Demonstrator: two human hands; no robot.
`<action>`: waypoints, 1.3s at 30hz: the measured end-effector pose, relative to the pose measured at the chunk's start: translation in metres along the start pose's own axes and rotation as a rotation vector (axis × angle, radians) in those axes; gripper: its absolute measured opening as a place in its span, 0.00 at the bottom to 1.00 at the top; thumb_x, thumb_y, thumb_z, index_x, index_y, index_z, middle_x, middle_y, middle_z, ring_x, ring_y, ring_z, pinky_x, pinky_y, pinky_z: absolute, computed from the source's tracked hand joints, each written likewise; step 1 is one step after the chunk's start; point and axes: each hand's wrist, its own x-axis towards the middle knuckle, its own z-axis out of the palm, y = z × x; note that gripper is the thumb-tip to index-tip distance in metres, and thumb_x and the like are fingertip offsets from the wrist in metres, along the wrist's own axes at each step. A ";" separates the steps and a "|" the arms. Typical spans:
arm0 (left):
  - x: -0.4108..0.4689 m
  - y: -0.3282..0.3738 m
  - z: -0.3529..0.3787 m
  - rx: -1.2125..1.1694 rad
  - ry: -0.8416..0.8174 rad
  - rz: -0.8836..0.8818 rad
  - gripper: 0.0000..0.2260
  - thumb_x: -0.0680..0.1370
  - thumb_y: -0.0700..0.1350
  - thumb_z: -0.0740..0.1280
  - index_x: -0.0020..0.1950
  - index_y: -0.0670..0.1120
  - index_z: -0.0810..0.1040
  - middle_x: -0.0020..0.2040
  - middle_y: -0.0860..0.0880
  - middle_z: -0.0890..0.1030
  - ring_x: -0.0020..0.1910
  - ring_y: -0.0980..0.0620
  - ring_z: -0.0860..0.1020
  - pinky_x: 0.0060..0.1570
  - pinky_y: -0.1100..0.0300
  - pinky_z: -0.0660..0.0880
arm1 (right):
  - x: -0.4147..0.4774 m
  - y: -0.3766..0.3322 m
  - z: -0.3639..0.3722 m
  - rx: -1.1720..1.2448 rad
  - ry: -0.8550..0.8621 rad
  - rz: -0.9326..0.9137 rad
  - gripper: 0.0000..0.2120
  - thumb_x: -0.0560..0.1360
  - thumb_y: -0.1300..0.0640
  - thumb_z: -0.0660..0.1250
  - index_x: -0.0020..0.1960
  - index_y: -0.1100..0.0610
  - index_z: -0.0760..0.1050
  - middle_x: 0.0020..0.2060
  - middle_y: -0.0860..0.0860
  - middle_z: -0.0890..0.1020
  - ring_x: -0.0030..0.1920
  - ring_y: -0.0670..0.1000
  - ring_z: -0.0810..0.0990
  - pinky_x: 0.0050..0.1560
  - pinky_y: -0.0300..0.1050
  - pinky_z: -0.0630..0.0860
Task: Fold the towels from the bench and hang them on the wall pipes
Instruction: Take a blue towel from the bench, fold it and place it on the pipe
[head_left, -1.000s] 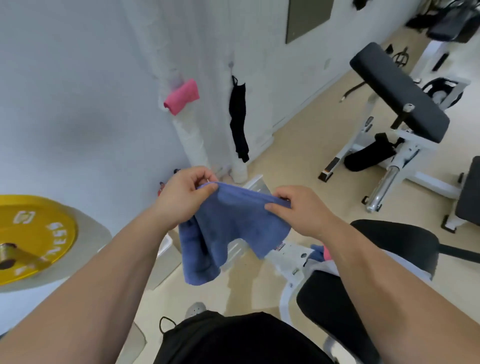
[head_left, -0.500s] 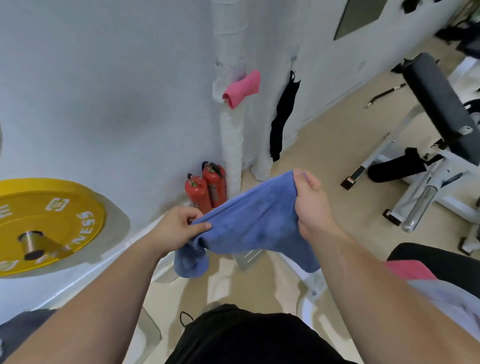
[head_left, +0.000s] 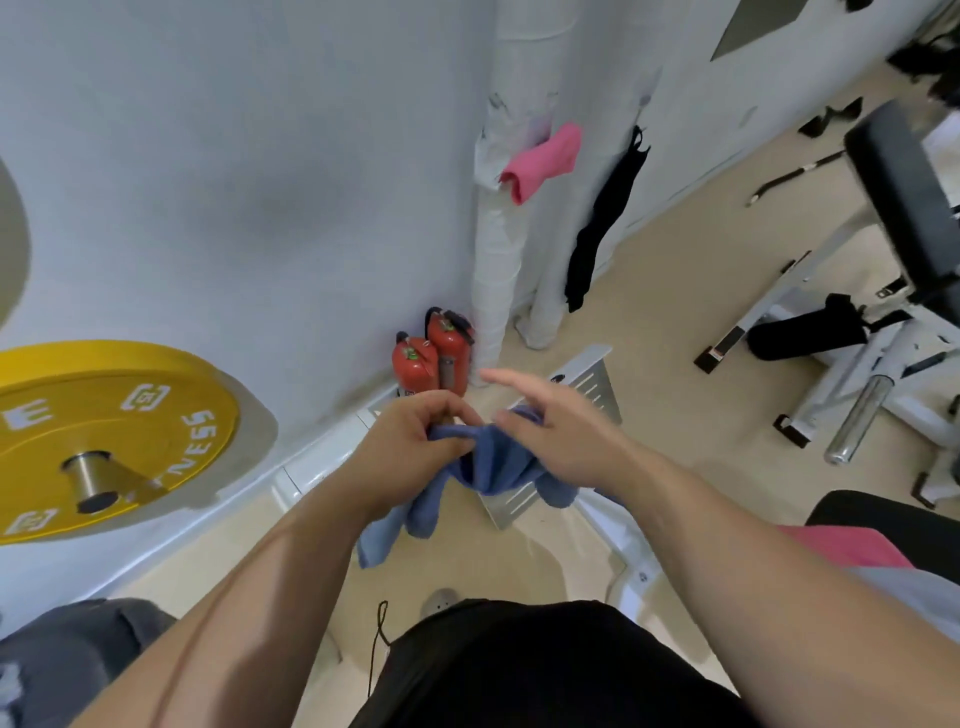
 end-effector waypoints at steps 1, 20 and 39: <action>0.000 0.007 -0.001 0.008 -0.005 0.031 0.10 0.74 0.35 0.70 0.42 0.50 0.80 0.39 0.44 0.82 0.36 0.51 0.79 0.40 0.57 0.77 | 0.003 -0.005 0.007 -0.011 -0.042 -0.049 0.17 0.83 0.55 0.63 0.70 0.44 0.74 0.41 0.26 0.80 0.47 0.32 0.78 0.52 0.29 0.71; 0.013 -0.015 -0.048 -0.078 -0.142 -0.077 0.12 0.79 0.40 0.70 0.37 0.43 0.74 0.32 0.53 0.71 0.32 0.56 0.69 0.34 0.67 0.67 | 0.041 0.006 -0.025 0.008 0.687 0.134 0.08 0.82 0.53 0.62 0.44 0.50 0.73 0.37 0.47 0.80 0.41 0.50 0.78 0.43 0.48 0.74; 0.115 0.057 0.019 0.221 0.018 0.134 0.09 0.79 0.48 0.70 0.44 0.43 0.80 0.39 0.44 0.80 0.38 0.49 0.75 0.42 0.53 0.74 | 0.090 0.056 -0.092 0.045 -0.090 -0.228 0.06 0.81 0.58 0.66 0.48 0.51 0.80 0.41 0.42 0.83 0.44 0.37 0.78 0.48 0.29 0.71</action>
